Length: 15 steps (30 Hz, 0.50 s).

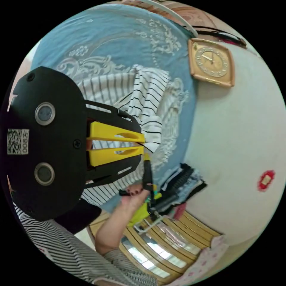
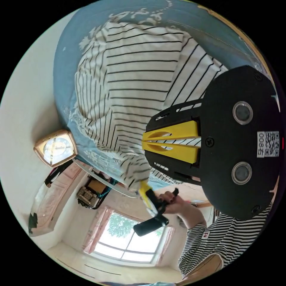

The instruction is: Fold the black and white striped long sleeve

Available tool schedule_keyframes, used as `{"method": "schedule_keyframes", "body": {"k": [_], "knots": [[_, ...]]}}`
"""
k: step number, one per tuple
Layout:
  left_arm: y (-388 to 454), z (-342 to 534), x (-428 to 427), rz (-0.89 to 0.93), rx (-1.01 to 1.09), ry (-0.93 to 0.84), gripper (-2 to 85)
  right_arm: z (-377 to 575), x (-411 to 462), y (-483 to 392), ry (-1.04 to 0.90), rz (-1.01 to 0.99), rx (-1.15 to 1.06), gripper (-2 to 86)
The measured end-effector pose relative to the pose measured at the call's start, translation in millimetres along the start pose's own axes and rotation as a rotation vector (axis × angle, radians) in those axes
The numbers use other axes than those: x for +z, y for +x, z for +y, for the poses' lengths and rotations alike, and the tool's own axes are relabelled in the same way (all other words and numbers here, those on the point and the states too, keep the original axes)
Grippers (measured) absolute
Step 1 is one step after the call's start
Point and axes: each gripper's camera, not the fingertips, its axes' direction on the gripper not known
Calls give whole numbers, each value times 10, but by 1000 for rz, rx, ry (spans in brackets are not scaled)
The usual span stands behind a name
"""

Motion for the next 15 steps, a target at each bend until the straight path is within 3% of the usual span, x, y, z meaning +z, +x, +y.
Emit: {"method": "schedule_keyframes", "body": {"k": [4, 15], "knots": [[210, 320, 388, 131, -53, -91, 50, 136, 93, 233, -51, -63, 38, 21], [93, 287, 612, 105, -150, -76, 87, -45, 316, 163, 4, -93, -37, 53]]}}
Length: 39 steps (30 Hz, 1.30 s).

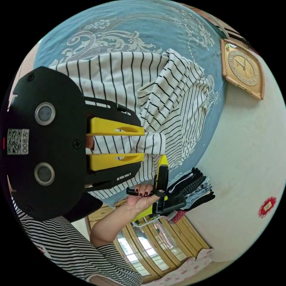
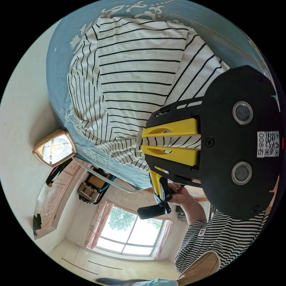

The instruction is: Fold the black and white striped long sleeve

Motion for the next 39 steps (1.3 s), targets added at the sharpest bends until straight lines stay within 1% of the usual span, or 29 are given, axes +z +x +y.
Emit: {"method": "schedule_keyframes", "body": {"k": [3, 6, 11, 12, 14, 15, 16, 17, 21, 25, 29, 31, 34, 36, 37, 39], "knots": [[-46, -113, 252, 14, -2, -34, 79, 19, 20, 22, 7, -37, -3, 53], [-130, -147, 509, 57, -37, -106, 44, -10, 95, 39, -9, -28, -8, 51], [12, 22, 399, 68, 15, -3, 24, -113, 271, -96, -50, -68, -94, 44], [64, 86, 358, 62, 42, 16, 25, -119, 351, -145, -78, -97, -120, 41], [110, 185, 358, 51, 62, -6, 28, -94, 522, -204, -148, -170, -145, 35], [135, 261, 377, 50, 78, -30, 32, -46, 656, -248, -206, -237, -164, 31], [156, 340, 392, 44, 92, -51, 38, 22, 793, -293, -278, -273, -179, 27], [159, 379, 399, 37, 92, -61, 41, 62, 849, -317, -309, -280, -188, 25], [36, 620, 387, 81, 29, -88, 67, 337, 1107, -394, -439, -264, -206, 13], [-158, 709, 367, 134, -58, -57, 84, 543, 1304, -434, -552, -161, -213, 9], [-380, 670, 465, 228, -163, -21, 94, 640, 1369, -432, -564, -154, -185, 9], [-501, 632, 530, 275, -236, 12, 98, 676, 1332, -421, -539, -118, -166, 12], [-574, 569, 679, 296, -271, -20, 96, 696, 1253, -354, -481, -98, -123, 20], [-606, 543, 813, 287, -283, -84, 80, 697, 1229, -290, -455, -82, -93, 27], [-618, 544, 872, 266, -276, -107, 57, 692, 1212, -244, -431, -78, -71, 32], [-647, 569, 884, 223, -286, -115, 33, 675, 1176, -199, -389, -82, -52, 40]]}}
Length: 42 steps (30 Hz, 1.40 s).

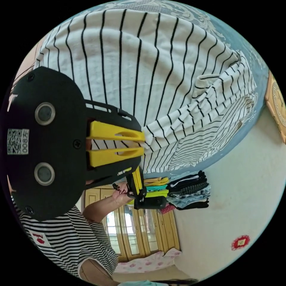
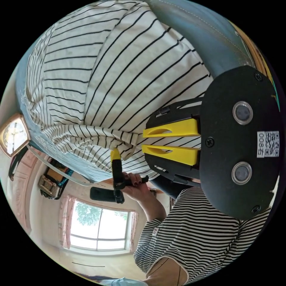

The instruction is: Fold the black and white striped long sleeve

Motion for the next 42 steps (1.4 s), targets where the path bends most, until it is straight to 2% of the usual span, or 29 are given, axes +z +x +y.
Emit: {"method": "schedule_keyframes", "body": {"k": [5, 8, 14, 17, 19, 21, 23, 31, 39, 42], "knots": [[-149, 151, -237, -5, -27, 116, 17, -42, -32, 106, 98, 1, 28, 60], [-295, 230, -317, 23, -60, 123, 24, -81, 56, 214, 116, -34, 52, 63], [-446, 237, -298, 83, -69, 127, 115, -115, 210, 331, 118, -58, 65, 63], [-336, 74, -174, -47, 18, 58, 122, -128, 254, 394, 112, -71, 67, 64], [-341, -26, -33, -130, 38, -13, 77, -130, 268, 422, 103, -56, 62, 66], [-358, -22, -50, -197, 26, -3, 36, -111, 234, 449, 111, -62, 61, 70], [-393, 41, -135, -136, 25, 48, 28, -68, 158, 499, 153, -98, 64, 74], [-991, 427, -259, 397, -244, 274, 16, -50, 125, 850, 197, -320, 123, 108], [-1122, 604, -31, 660, -315, 350, 14, -176, 158, 1183, 223, -548, 138, 109], [-1124, 648, 79, 710, -324, 368, 14, -222, 130, 1266, 228, -636, 120, 75]]}}
